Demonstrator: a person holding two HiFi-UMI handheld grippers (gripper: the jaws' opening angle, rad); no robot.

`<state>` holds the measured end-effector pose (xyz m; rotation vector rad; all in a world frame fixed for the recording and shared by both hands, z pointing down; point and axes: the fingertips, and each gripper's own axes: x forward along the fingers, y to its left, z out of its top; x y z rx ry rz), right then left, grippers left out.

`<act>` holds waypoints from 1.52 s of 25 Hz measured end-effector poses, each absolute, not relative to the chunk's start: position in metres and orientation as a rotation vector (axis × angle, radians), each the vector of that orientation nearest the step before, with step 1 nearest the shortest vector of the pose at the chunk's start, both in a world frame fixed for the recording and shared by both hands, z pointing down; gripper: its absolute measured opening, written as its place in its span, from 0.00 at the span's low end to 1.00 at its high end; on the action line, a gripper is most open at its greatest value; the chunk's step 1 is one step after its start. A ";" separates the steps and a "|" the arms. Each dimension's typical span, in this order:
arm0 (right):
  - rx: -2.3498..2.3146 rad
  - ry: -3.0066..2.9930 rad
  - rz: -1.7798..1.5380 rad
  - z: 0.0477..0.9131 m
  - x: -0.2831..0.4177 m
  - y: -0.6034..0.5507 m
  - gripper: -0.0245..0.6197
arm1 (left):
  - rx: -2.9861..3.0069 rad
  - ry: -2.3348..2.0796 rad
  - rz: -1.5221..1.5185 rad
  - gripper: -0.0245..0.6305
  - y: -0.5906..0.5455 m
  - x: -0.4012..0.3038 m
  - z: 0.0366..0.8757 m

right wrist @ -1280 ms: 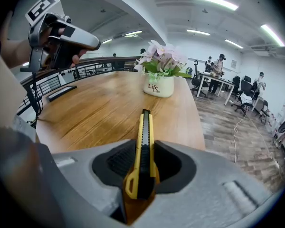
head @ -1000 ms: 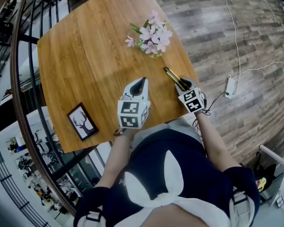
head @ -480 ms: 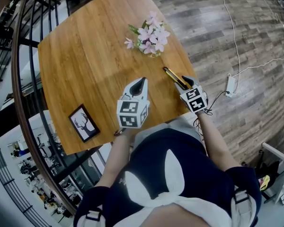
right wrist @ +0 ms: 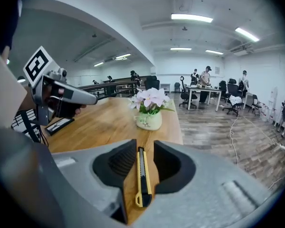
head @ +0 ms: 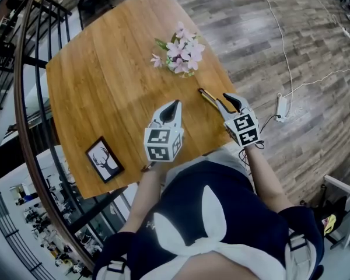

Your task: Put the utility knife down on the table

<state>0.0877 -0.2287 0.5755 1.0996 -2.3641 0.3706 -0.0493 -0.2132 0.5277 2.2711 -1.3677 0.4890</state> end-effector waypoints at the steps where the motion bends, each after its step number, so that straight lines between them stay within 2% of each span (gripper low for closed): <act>1: 1.114 -2.375 0.366 0.569 0.088 -0.230 0.20 | 2.274 -1.365 0.488 0.06 -0.213 -0.049 0.527; 7: 1.188 -2.401 0.350 0.543 0.091 -0.230 0.04 | 2.286 -1.346 0.478 0.06 -0.208 -0.043 0.524; 38: 1.176 -2.434 0.332 0.535 0.084 -0.216 0.03 | 2.310 -1.319 0.457 0.06 -0.200 -0.028 0.521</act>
